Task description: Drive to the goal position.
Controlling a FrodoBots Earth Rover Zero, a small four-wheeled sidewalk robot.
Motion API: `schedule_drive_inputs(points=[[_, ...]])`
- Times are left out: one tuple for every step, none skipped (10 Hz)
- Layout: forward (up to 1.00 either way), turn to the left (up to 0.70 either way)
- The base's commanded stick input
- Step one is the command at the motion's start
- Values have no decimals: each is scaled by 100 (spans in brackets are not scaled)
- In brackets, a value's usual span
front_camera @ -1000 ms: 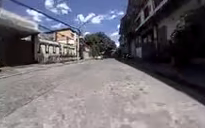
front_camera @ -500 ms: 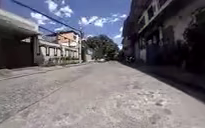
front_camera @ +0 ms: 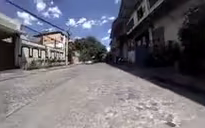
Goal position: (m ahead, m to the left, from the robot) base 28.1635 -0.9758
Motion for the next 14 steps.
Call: schedule_drive_inputs(points=[[100, 1], [100, 7], [100, 10], [100, 9], [100, 9], [100, 2], [100, 5], [100, 1], [100, 0], [100, 0], [100, -35], [100, -40], [100, -40], [100, -40]])
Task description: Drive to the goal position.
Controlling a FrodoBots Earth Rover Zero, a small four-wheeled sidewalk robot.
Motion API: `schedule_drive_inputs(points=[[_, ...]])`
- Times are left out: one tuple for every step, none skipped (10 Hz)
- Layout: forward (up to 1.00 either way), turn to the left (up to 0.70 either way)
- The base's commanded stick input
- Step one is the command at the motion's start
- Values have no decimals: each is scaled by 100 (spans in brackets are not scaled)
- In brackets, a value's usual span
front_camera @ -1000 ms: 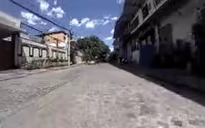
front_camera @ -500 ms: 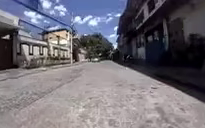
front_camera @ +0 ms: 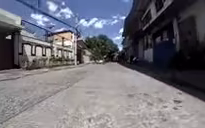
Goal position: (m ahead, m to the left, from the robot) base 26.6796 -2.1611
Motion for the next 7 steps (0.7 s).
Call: schedule_drive_inputs(points=[[100, -39], [100, 0], [100, 0], [100, 8], [100, 6], [100, 3], [100, 0]])
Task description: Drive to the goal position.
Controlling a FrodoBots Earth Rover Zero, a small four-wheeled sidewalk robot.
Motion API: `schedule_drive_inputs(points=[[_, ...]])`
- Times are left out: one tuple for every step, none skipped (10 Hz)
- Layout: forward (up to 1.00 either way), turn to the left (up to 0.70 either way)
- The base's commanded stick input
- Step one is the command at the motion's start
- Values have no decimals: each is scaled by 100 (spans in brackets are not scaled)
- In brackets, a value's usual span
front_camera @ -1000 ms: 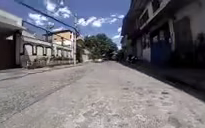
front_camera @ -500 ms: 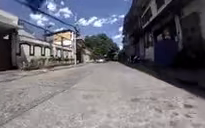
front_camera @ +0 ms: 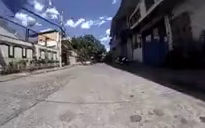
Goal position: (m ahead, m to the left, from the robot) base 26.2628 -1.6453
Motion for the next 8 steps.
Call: schedule_drive_inputs(points=[[100, 0], [100, 0], [100, 0], [100, 0], [100, 1], [100, -5], [100, -40], [100, -40]])
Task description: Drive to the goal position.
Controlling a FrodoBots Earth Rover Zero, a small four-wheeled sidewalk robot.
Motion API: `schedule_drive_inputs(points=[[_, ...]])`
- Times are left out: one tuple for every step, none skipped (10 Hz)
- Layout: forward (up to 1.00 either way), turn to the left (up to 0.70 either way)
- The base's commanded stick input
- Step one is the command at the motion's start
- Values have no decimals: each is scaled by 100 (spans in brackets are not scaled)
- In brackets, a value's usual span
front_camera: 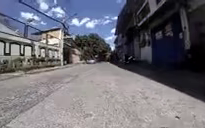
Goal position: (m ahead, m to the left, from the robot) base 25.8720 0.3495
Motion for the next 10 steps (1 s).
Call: schedule_drive_inputs(points=[[100, -40], [100, -29], [100, 0], [100, 0], [100, 0], [100, 0], [100, 0], [100, 0], [100, 0], [100, 0]])
